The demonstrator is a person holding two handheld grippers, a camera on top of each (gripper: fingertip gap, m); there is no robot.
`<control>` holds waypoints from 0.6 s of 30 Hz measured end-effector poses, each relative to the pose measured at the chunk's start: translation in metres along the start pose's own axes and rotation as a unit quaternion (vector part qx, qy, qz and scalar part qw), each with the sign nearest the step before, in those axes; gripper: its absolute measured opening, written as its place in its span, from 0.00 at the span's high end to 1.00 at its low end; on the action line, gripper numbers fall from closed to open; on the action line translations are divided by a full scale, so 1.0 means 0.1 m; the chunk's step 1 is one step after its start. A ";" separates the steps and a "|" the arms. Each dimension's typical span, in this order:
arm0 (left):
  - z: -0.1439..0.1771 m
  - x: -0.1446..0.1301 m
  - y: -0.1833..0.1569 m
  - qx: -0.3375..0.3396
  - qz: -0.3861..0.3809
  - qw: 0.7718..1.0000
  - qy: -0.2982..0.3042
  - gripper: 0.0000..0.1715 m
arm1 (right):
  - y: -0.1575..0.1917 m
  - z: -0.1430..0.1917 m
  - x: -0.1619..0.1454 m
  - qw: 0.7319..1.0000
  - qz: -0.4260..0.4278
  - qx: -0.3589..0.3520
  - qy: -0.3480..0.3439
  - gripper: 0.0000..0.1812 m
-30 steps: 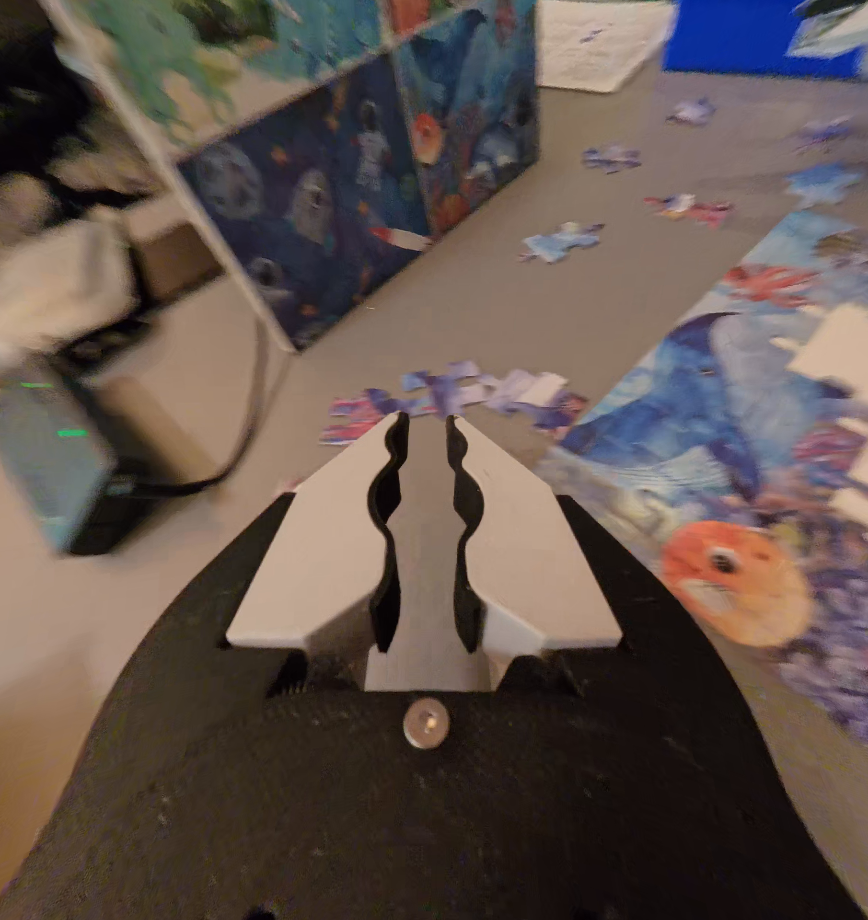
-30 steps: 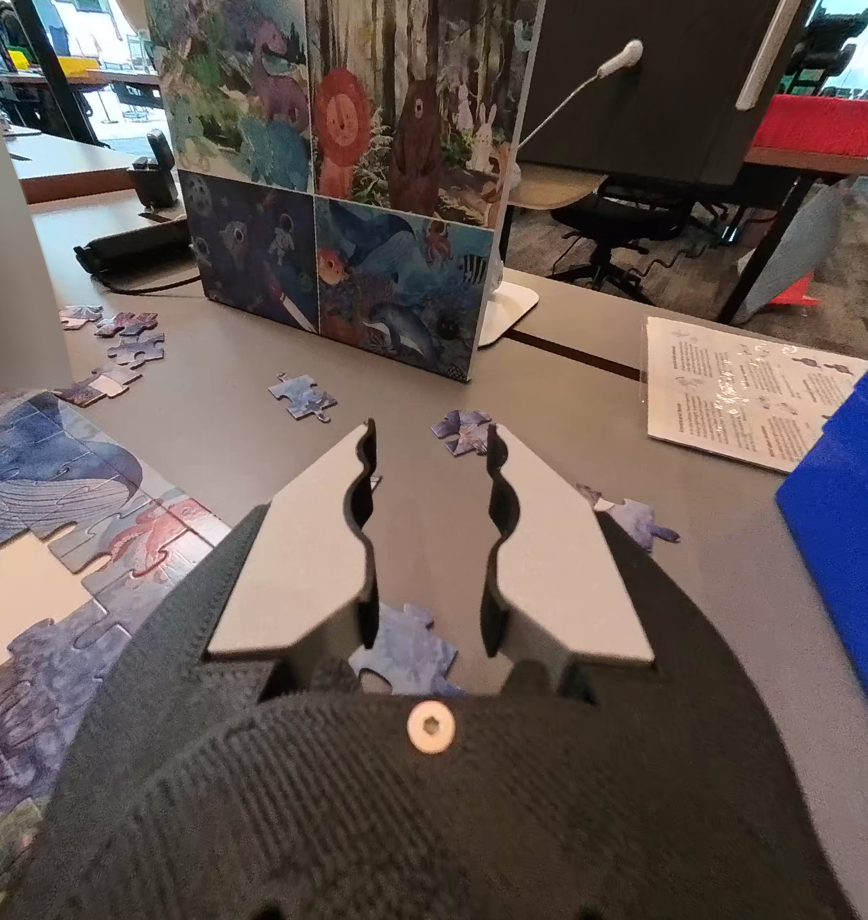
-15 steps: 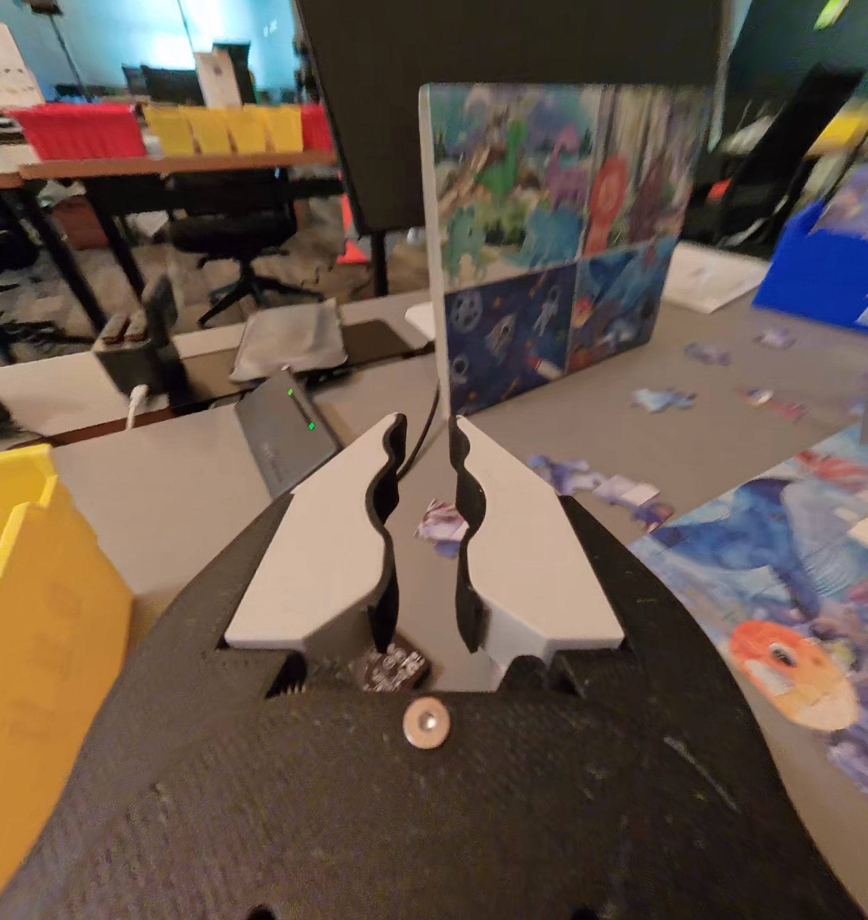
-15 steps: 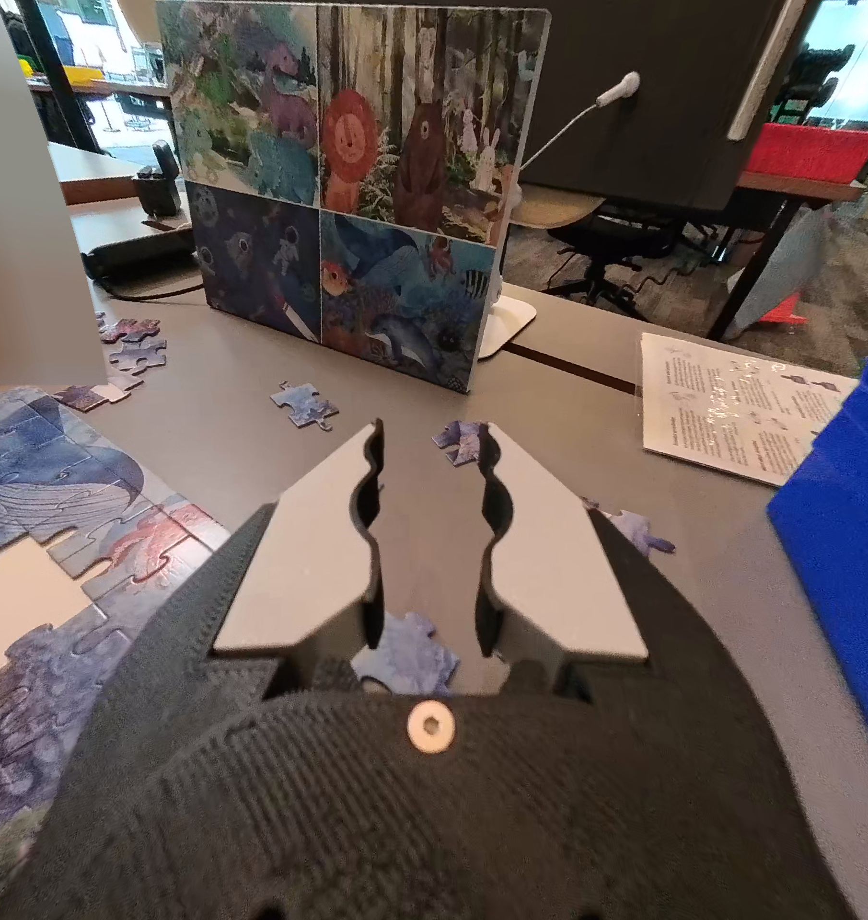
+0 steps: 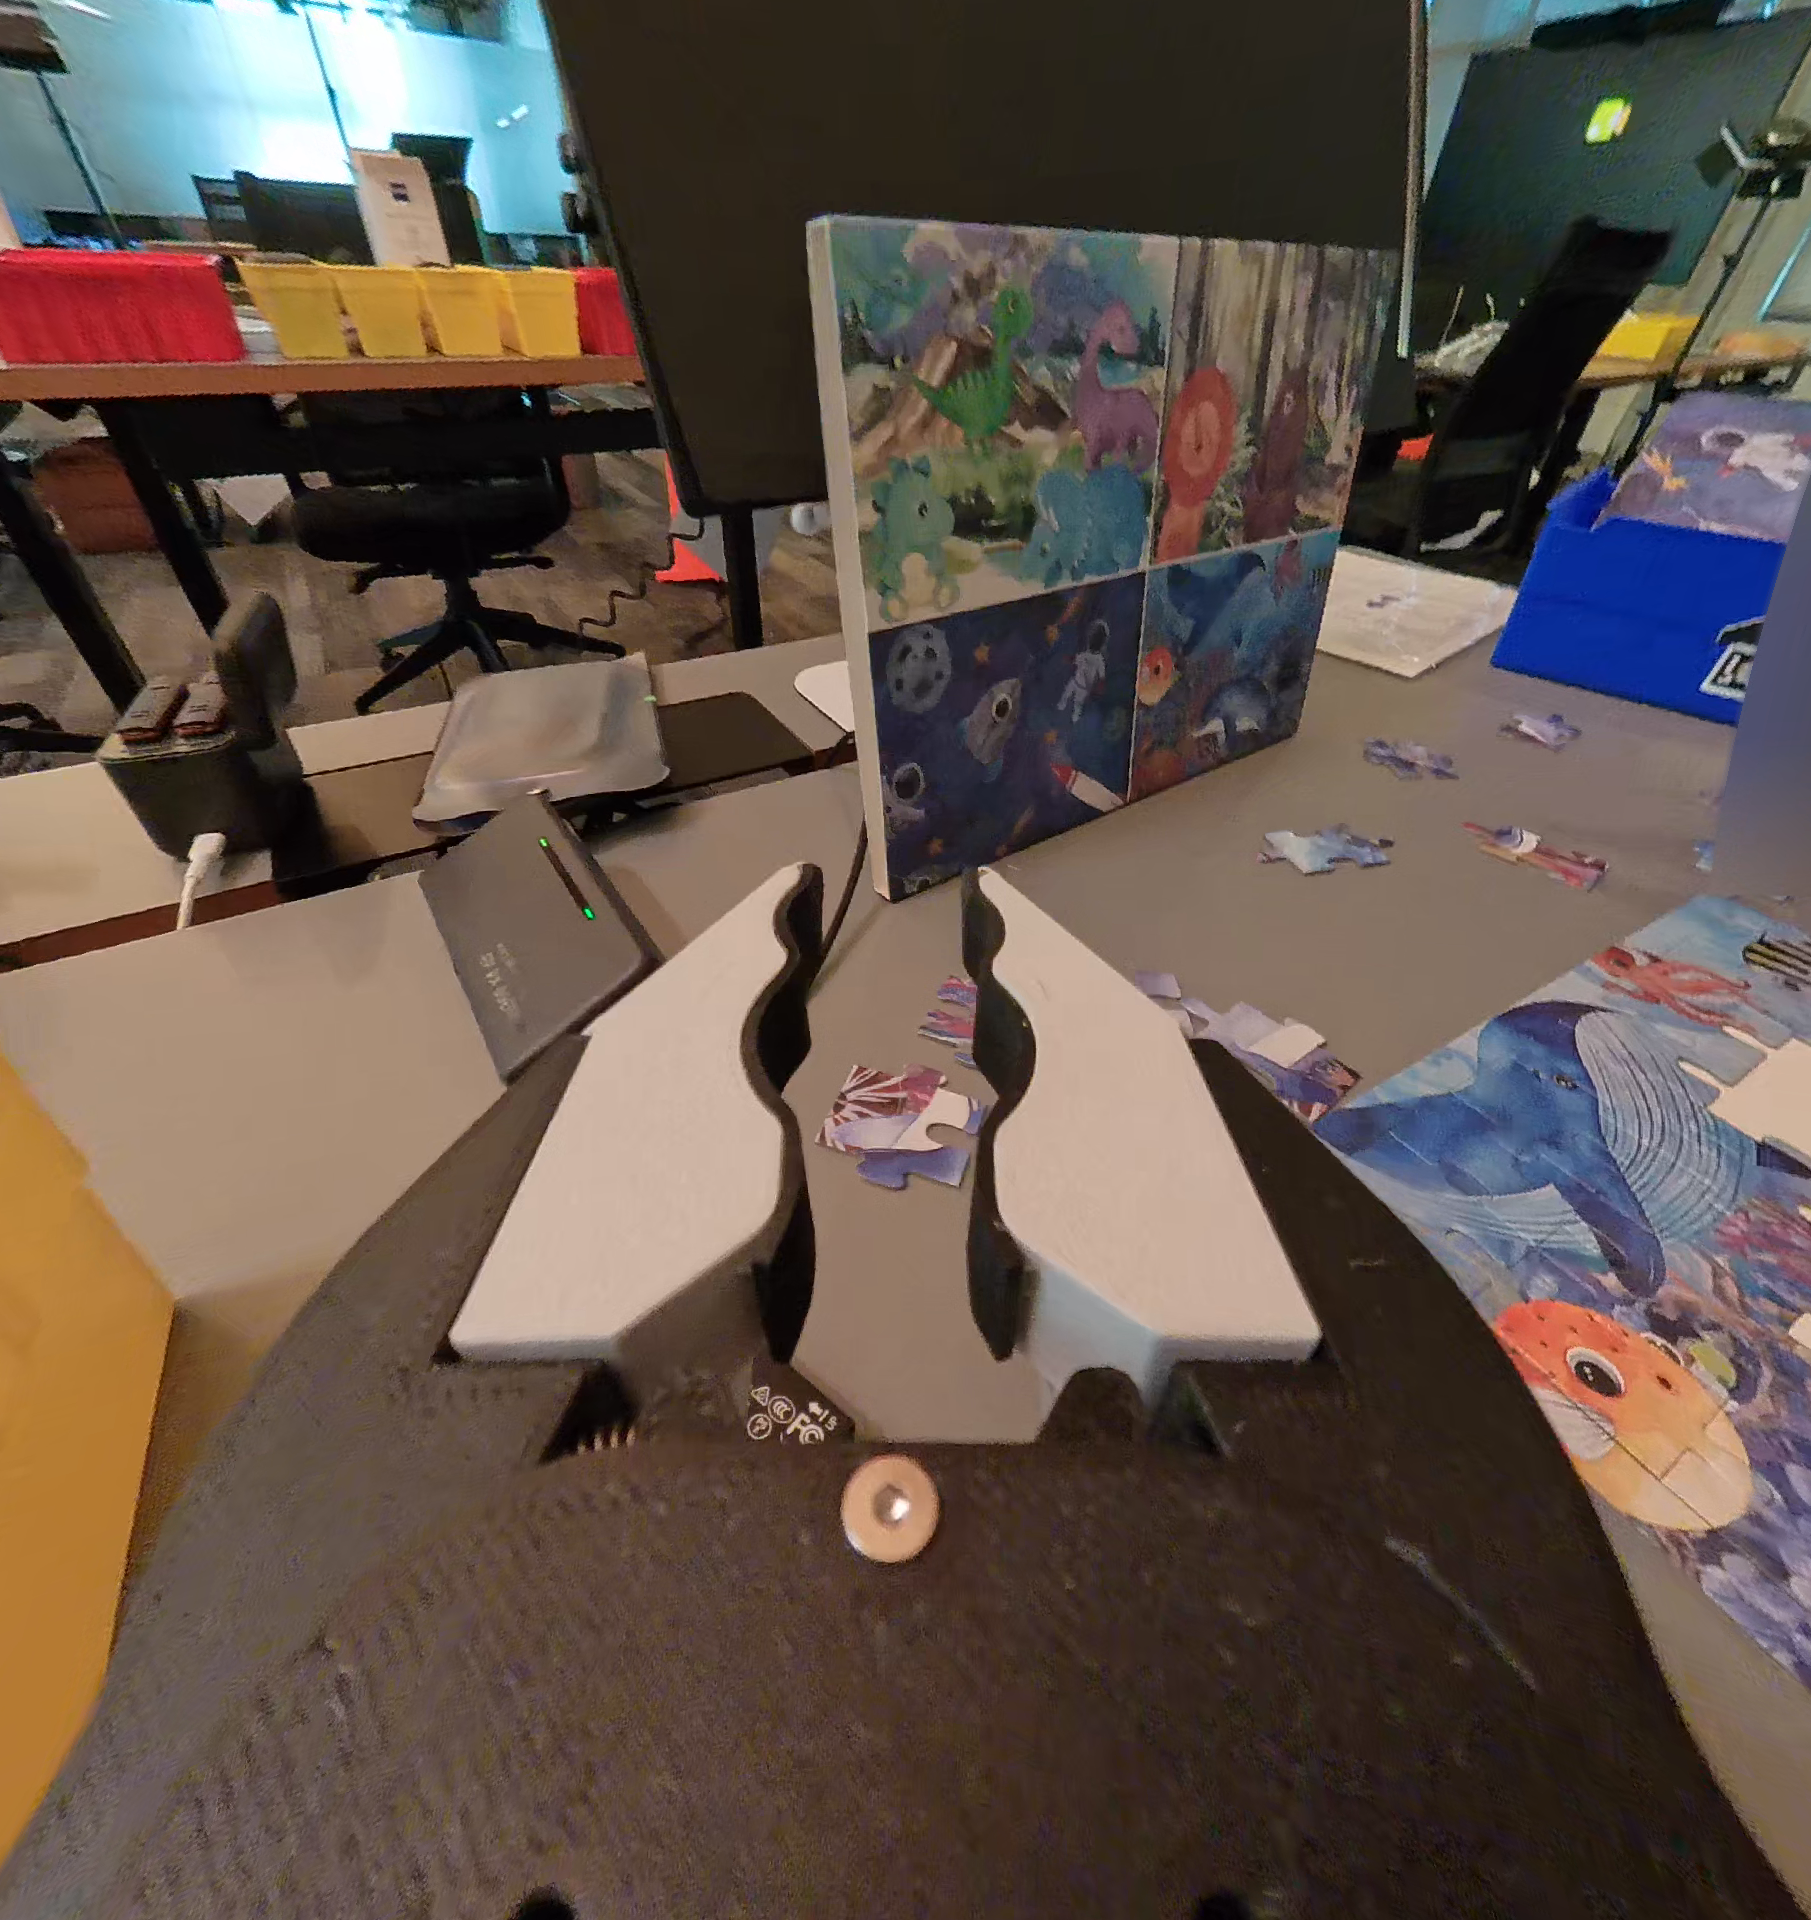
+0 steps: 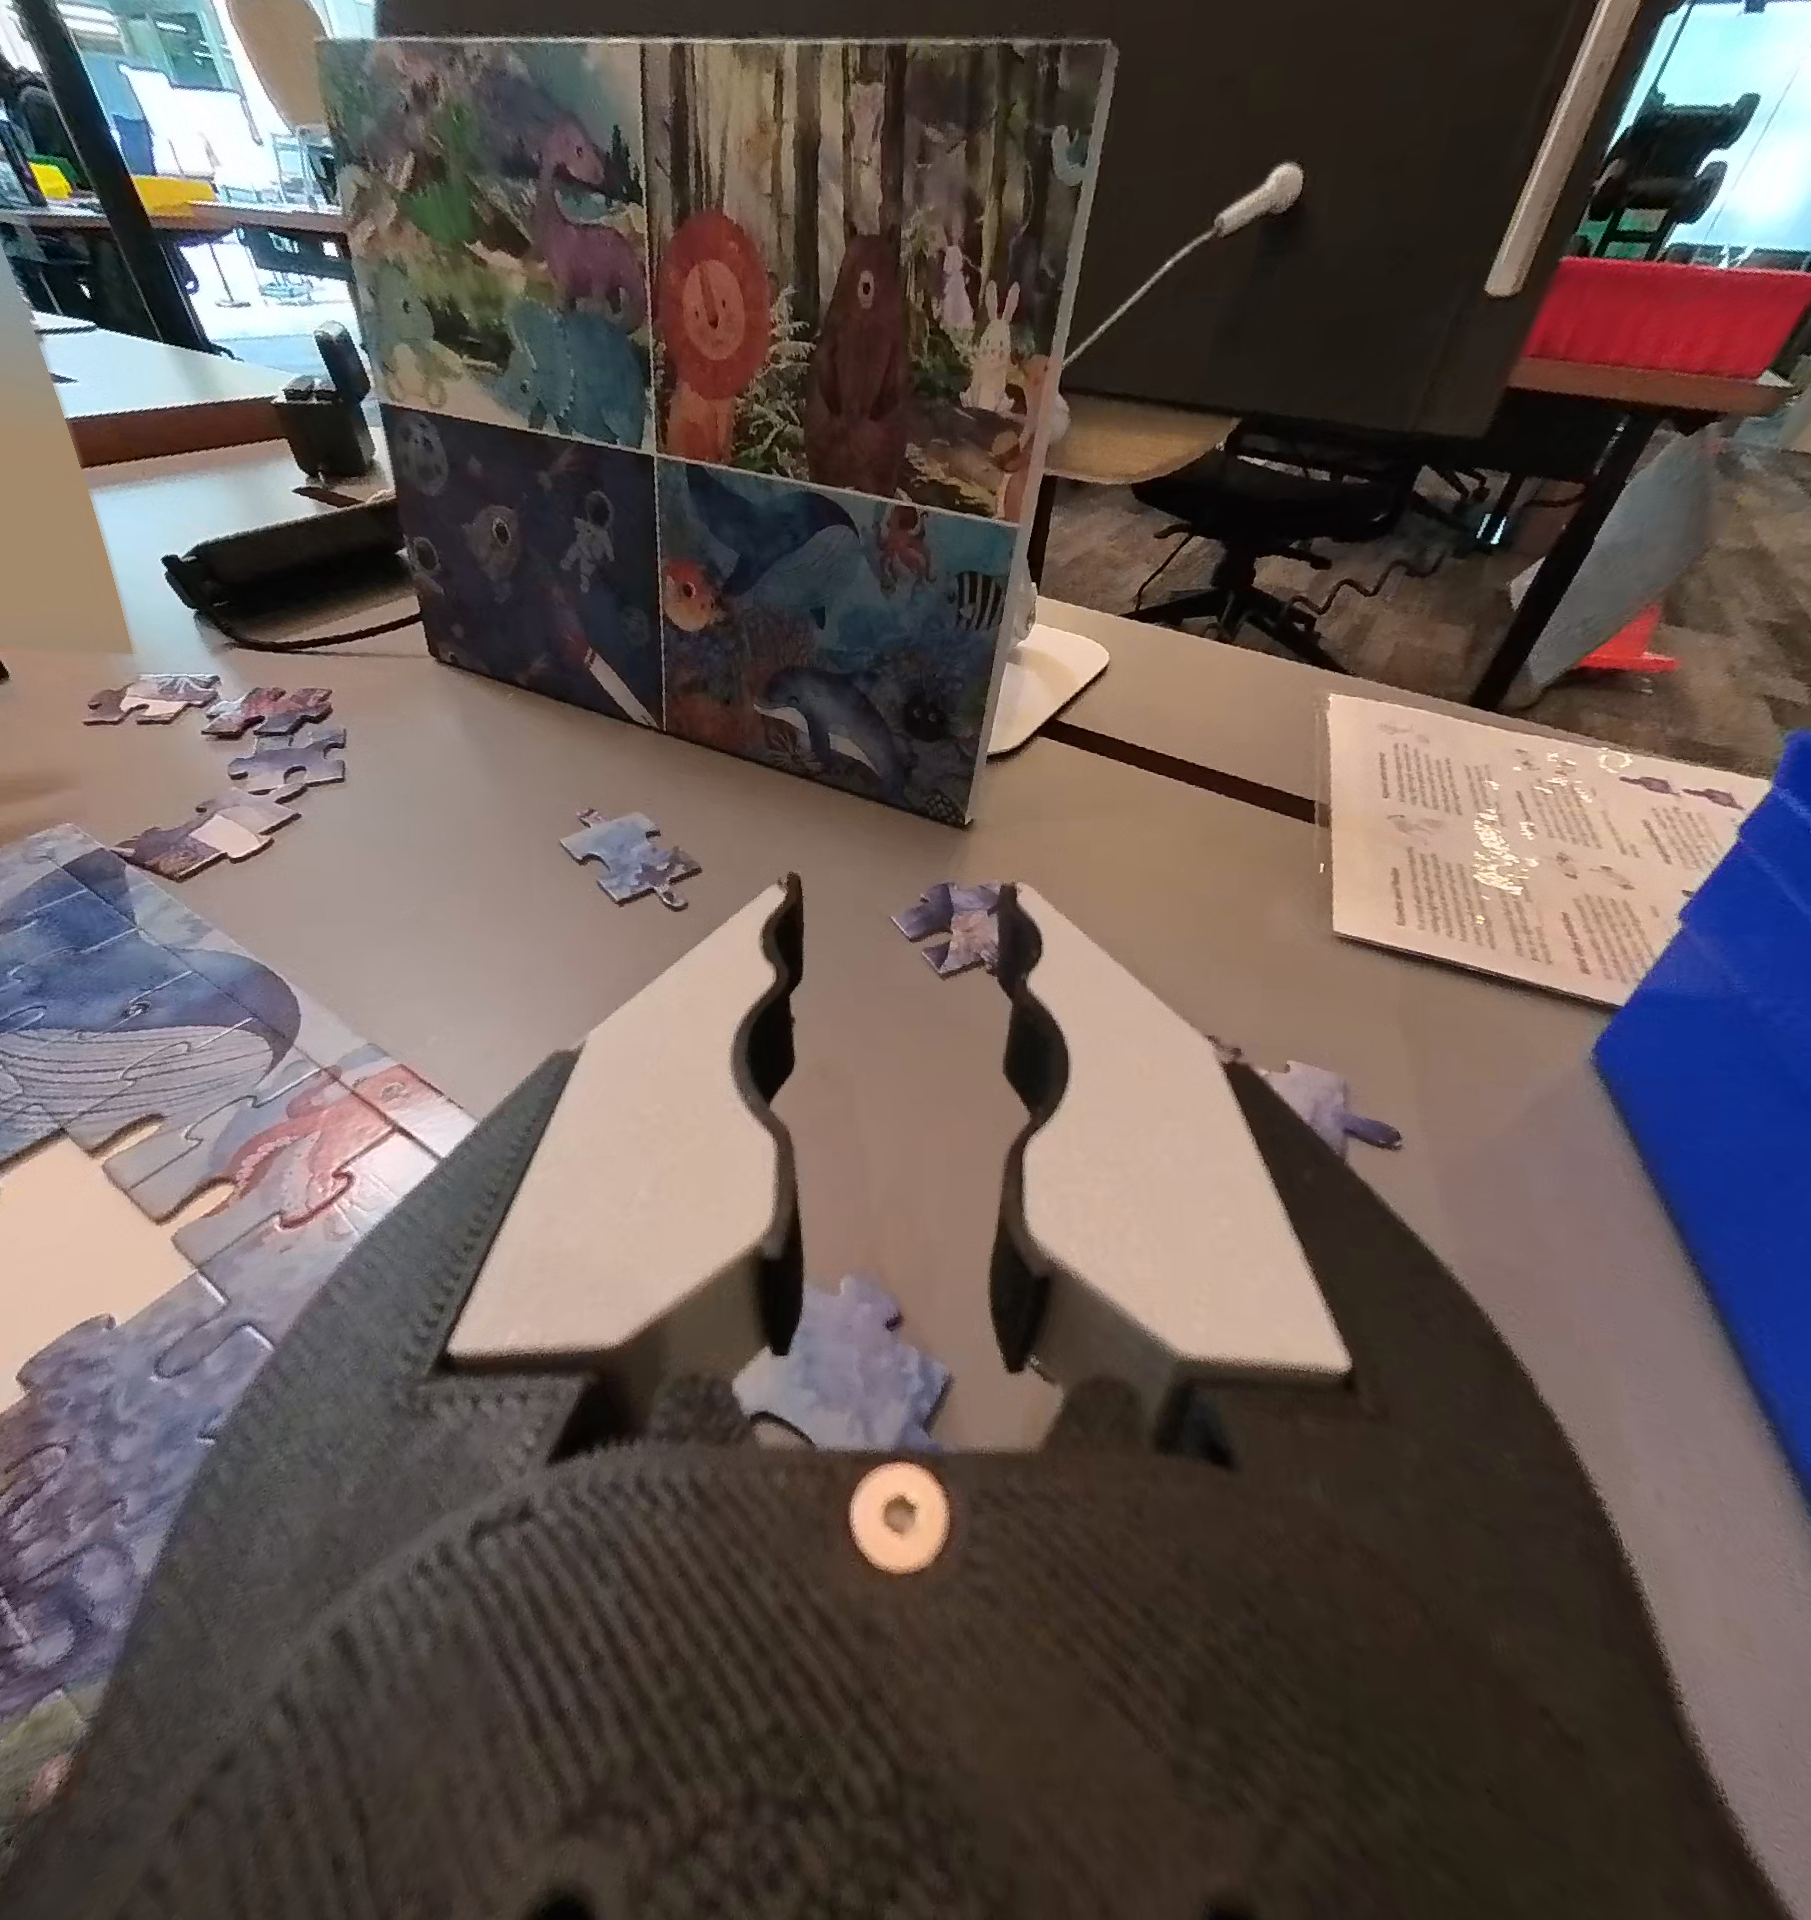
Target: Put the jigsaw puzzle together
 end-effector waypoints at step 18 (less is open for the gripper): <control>-0.17 -0.19 -0.15 -0.036 -0.004 0.999 0.041 0.85 | -0.13 0.18 0.14 0.999 -0.014 -0.018 -0.036 0.82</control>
Point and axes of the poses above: each gripper's, where its closed fingertips meet, z back along the fingers, x out of its top, y = z × x across the jaws, the point moved 6 cm from there along z, back along the fingers, and after that the axes turned 3 degrees about x, right-handed, at the moved point
